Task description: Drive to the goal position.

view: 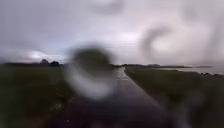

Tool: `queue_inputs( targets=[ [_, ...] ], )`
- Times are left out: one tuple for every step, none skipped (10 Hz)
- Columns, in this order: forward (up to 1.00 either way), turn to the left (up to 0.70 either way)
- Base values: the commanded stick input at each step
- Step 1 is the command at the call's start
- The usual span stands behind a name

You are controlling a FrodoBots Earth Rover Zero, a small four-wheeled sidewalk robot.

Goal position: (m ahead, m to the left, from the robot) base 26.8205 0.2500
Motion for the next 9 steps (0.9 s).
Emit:
queue_inputs(
  targets=[
    [0.7,0.0],
    [0.7,0.0],
    [0.7,0.0],
    [0.7,0.0],
    [0.7,0.0],
    [0.7,0.0],
    [0.7,0.0],
    [0.7,0.0],
    [0.7,-0.14]
  ],
)
